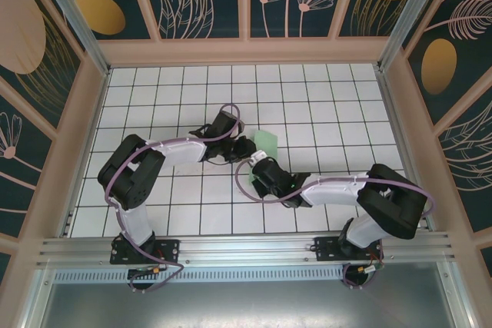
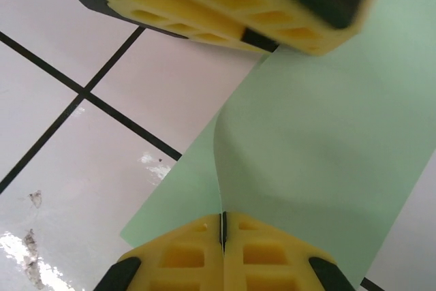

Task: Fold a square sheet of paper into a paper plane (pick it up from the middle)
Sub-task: Fold the triangle a second time at the center of the table.

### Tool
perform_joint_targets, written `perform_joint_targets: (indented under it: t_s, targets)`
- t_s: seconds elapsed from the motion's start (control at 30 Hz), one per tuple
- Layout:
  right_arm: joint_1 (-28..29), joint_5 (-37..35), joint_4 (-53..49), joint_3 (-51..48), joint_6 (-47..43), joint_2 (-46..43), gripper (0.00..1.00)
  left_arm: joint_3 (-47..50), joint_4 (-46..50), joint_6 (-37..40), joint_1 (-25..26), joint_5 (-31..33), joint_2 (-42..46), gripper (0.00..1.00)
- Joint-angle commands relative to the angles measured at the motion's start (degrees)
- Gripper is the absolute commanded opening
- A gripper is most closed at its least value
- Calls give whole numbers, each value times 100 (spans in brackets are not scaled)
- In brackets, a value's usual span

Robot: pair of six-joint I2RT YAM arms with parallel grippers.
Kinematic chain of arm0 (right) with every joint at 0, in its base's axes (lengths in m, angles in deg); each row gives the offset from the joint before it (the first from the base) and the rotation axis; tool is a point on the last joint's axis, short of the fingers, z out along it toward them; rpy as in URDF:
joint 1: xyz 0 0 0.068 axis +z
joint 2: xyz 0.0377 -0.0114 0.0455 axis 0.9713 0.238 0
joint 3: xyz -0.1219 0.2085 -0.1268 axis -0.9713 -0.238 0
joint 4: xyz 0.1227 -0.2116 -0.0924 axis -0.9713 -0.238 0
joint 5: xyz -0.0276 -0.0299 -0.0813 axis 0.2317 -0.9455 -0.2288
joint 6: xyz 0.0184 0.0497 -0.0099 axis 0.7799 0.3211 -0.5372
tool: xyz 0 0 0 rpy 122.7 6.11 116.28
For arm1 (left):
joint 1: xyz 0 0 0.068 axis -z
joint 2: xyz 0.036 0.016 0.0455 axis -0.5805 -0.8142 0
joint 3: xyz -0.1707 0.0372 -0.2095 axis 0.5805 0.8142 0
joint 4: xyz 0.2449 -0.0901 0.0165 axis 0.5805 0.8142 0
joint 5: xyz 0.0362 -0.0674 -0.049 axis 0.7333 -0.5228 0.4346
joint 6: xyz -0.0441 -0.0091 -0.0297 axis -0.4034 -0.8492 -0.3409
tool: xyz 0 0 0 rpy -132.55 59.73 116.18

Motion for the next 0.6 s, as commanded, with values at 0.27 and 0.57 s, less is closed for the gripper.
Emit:
perform_joint_targets:
  t_s: [0.27, 0.57]
  targets:
    - [-1035, 2808, 966, -150, 1428, -416, 1, 264, 316, 106, -185, 1469, 1192, 61]
    - [-2083, 4724, 2428, -610, 2723, 280, 3, 920, -579, 263, -211, 716, 1393, 48]
